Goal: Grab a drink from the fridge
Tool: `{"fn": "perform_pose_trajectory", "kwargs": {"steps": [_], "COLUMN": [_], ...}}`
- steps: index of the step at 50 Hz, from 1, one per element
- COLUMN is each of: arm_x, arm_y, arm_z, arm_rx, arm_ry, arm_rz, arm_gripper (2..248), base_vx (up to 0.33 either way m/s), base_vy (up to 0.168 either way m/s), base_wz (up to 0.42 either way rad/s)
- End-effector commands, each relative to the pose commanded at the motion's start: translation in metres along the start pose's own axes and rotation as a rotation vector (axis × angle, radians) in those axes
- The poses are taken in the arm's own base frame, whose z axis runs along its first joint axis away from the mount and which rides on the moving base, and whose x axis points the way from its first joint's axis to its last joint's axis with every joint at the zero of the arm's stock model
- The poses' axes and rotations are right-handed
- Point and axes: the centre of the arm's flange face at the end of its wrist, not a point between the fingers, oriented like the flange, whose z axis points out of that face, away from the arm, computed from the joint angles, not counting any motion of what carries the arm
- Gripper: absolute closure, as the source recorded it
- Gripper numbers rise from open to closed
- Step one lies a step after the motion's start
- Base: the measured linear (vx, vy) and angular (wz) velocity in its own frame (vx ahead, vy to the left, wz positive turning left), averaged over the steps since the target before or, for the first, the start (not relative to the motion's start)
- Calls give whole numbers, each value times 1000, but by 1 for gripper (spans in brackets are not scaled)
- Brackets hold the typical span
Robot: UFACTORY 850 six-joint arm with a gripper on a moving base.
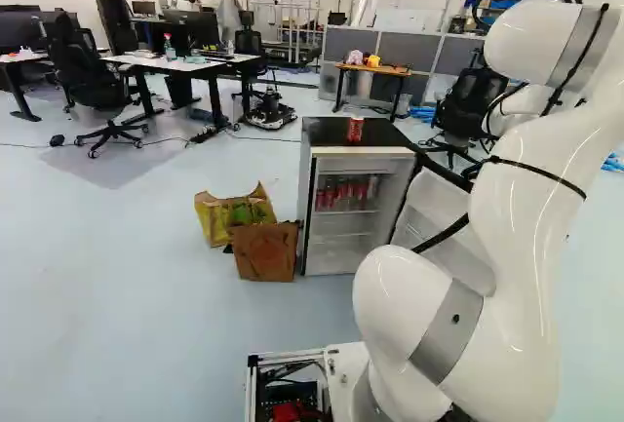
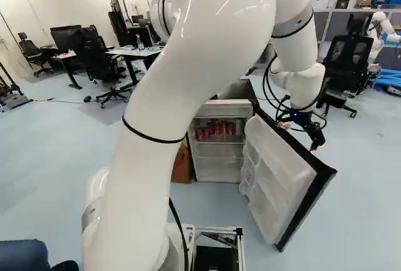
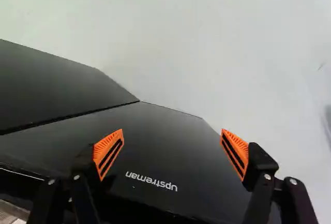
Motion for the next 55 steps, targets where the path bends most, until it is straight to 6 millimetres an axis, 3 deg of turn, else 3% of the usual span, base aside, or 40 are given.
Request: {"fn": "perform_pose_trajectory", "kwargs": {"steps": [55], "arm_x": [-51], "arm_y": [-20], "arm_z": [-16], "arm_rx": [8], "arm_ry": [-49], "arm_rz": [-36], "arm_gripper": [3], "base_vx": [0], "base_vy": [0], "base_wz": [0]}}
